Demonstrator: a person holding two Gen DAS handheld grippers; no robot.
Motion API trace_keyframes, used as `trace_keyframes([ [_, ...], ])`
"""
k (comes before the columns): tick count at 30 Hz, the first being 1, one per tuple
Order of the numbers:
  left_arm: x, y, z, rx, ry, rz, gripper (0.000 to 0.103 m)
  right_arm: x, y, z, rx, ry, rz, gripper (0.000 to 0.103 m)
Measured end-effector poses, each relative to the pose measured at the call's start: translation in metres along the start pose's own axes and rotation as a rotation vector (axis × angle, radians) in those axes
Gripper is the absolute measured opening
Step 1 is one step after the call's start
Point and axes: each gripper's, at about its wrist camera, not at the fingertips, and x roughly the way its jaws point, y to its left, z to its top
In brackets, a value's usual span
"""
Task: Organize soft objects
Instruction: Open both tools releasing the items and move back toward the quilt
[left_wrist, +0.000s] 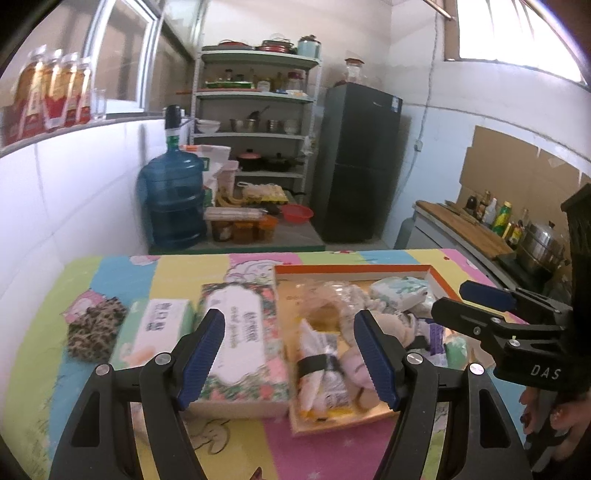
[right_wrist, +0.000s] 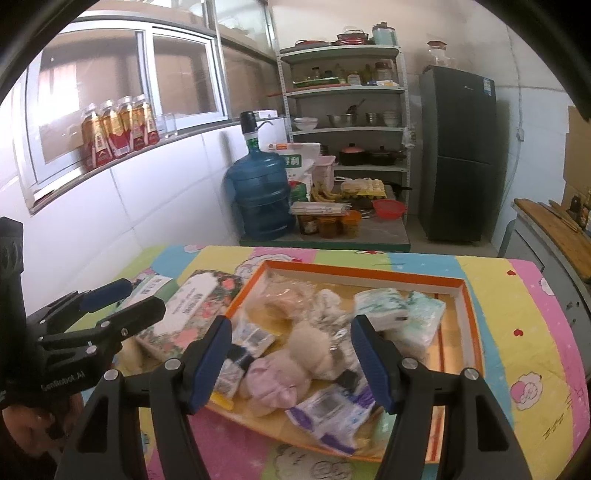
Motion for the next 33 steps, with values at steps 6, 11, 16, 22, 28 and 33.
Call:
trace_keyframes([
  [6, -0.02, 0.023, -0.011, -0.02, -0.012, 0.025, 0.074, -0.003, 0.024, -0.005, -0.022, -0.002, 0.01, 0.067],
  [11, -0.035, 0.039, -0.019, -0.033, -0.021, 0.044, 0.074, -0.005, 0.039, -0.01, -0.01, -0.005, 0.031, 0.067],
  [16, -0.049, 0.058, -0.028, -0.054, -0.031, 0.064, 0.074, -0.004, 0.056, -0.016, -0.02, -0.004, 0.04, 0.067],
  [22, -0.062, 0.078, -0.037, -0.083, -0.035, 0.085, 0.074, -0.003, 0.081, -0.023, -0.035, -0.015, 0.06, 0.067],
  [28, -0.076, 0.097, -0.045, -0.103, -0.05, 0.124, 0.074, 0.006, 0.106, -0.029, -0.052, -0.006, 0.086, 0.067],
  [33, -0.085, 0.117, -0.053, -0.135, -0.053, 0.153, 0.074, 0.015, 0.126, -0.035, -0.071, 0.012, 0.108, 0.067],
])
